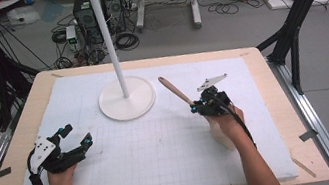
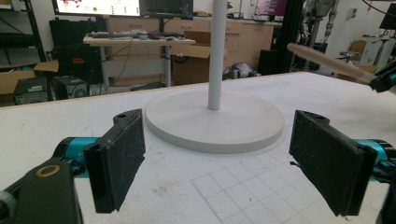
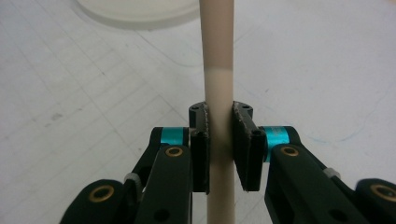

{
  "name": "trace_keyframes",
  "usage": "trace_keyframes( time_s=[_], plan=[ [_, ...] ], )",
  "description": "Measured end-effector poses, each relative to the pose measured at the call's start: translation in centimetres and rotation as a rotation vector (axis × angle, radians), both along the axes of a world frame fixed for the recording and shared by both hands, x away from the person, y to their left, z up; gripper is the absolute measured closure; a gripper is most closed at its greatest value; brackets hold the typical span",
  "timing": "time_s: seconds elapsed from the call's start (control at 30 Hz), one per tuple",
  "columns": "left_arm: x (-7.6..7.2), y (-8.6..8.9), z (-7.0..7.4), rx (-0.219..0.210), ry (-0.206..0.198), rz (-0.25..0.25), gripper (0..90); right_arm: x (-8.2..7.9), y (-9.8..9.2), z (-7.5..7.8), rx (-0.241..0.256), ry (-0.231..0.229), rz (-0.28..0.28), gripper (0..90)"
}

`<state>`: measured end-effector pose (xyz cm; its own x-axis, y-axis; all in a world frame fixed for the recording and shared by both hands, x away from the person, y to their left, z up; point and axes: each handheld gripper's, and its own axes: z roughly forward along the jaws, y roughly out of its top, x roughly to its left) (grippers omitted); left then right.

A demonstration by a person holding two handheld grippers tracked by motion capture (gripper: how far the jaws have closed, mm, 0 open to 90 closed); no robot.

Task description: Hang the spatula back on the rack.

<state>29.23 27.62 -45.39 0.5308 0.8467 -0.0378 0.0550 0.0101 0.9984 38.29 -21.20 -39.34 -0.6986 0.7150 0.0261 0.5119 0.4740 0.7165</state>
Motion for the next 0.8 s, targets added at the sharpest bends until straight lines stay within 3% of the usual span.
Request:
trace_keyframes(
  time_s=[0.17,0.27,0.37,0.47,0.5,0.57,0.6,0.8],
  plan=[
    [0.0,0.1,0.0,-0.001,0.002,0.004,18.7,-0.9,-0.6,1.3,0.044,-0.031,-0.008,78.2],
    [0.0,0.3,0.0,-0.031,0.008,0.016,18.4,-1.4,-0.9,1.8,0.082,-0.045,0.002,78.1],
    [0.2,0.6,0.2,-0.080,0.054,0.018,17.8,-2.1,-0.6,2.3,0.091,-0.084,0.018,78.1],
    [0.1,0.6,1.1,-0.104,0.068,0.026,17.9,-2.9,-0.1,2.6,0.092,-0.119,0.029,78.0],
    [0.2,0.6,1.4,-0.116,0.072,0.018,17.9,-3.4,0.4,2.9,0.089,-0.153,0.024,78.1],
    [0.3,0.3,2.2,-0.143,0.078,-0.018,17.9,-3.7,0.6,3.1,0.096,-0.159,0.023,78.1],
    [0.4,0.1,2.6,-0.147,0.080,-0.041,19.1,-4.3,1.2,3.7,0.110,-0.190,0.024,78.1],
    [0.9,-1.9,6.3,-0.112,0.053,-0.145,22.1,-5.2,2.5,5.2,0.139,-0.216,0.036,78.1]
  ],
)
